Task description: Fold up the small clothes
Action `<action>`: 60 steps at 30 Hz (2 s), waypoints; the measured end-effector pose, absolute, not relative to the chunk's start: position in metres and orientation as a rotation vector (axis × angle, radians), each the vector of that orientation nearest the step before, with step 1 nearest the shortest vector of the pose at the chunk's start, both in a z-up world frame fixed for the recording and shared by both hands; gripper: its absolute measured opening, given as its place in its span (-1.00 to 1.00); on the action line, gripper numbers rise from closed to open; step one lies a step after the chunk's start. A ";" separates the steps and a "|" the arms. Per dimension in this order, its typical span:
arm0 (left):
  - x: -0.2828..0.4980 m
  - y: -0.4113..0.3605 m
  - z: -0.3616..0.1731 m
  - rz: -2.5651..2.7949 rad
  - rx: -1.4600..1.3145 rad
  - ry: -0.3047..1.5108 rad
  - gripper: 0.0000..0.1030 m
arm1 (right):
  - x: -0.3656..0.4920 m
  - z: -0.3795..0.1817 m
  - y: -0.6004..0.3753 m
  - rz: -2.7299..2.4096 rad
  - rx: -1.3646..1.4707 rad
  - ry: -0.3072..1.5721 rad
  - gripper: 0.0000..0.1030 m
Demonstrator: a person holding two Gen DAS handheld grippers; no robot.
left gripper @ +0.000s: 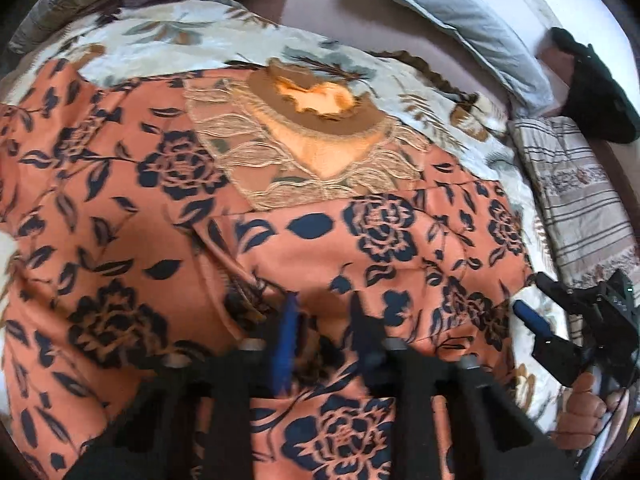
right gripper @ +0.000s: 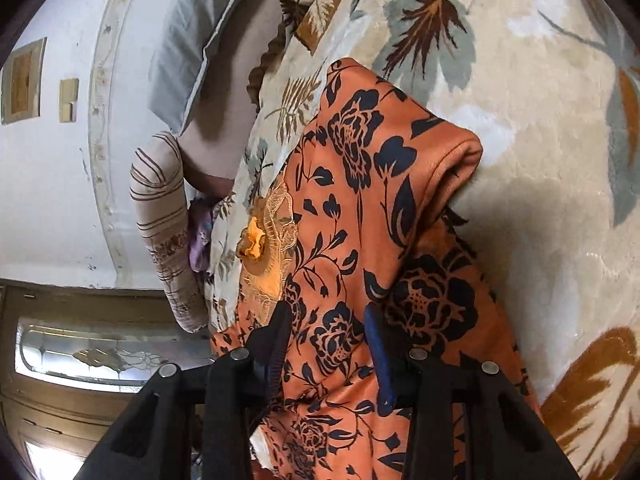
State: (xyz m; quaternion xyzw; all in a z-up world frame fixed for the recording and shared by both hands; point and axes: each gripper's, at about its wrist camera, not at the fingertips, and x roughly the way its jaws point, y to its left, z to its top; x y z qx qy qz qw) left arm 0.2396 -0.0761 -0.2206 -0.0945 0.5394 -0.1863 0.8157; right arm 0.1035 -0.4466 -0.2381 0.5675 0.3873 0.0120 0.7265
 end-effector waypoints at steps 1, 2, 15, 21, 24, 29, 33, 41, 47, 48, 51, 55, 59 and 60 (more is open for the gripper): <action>0.242 -0.076 -0.221 -0.411 -0.224 1.153 -0.88 | 0.105 -0.238 -0.440 0.025 1.255 0.857 -0.20; 0.243 -0.076 -0.221 -0.418 -0.243 1.148 -0.88 | 0.104 -0.240 -0.441 0.025 1.262 0.858 -0.20; 0.253 -0.025 -0.179 -0.371 -0.294 1.091 -0.95 | 0.136 -0.243 -0.384 0.051 1.298 0.922 -0.09; 0.249 -0.033 -0.209 -0.383 -0.373 1.224 0.12 | 0.143 -0.247 -0.374 0.054 1.299 0.938 0.10; 0.247 -0.041 -0.220 -0.412 -0.429 1.278 0.12 | 0.145 -0.249 -0.372 0.054 1.307 0.937 0.10; 0.249 -0.053 -0.233 -0.369 -0.399 1.324 -0.09 | 0.147 -0.247 -0.373 0.052 1.310 0.928 0.10; 0.246 -0.054 -0.235 -0.331 -0.330 1.294 -0.96 | 0.146 -0.244 -0.374 0.047 1.299 0.917 0.10; 0.253 -0.039 -0.180 -0.315 -0.188 1.090 -0.95 | 0.144 -0.233 -0.377 0.022 1.253 0.862 0.10; 0.276 -0.013 -0.141 -0.205 0.017 0.945 -0.95 | 0.143 -0.213 -0.379 -0.033 1.148 0.784 -0.22; 0.281 -0.006 -0.139 -0.178 0.042 0.933 -0.95 | 0.143 -0.212 -0.380 -0.036 1.144 0.779 -0.22; 0.296 0.009 -0.147 -0.122 0.107 0.945 -0.95 | 0.147 -0.214 -0.383 -0.035 1.160 0.780 -0.22; 0.307 0.007 -0.180 -0.156 0.182 1.066 -0.94 | 0.160 -0.220 -0.382 -0.029 1.166 0.796 -0.22; 0.306 0.004 -0.198 -0.139 0.255 1.097 -0.94 | 0.171 -0.227 -0.379 -0.043 1.144 0.805 -0.22; 0.307 0.010 -0.198 -0.137 0.224 1.105 -0.92 | 0.175 -0.231 -0.378 -0.056 1.141 0.815 -0.22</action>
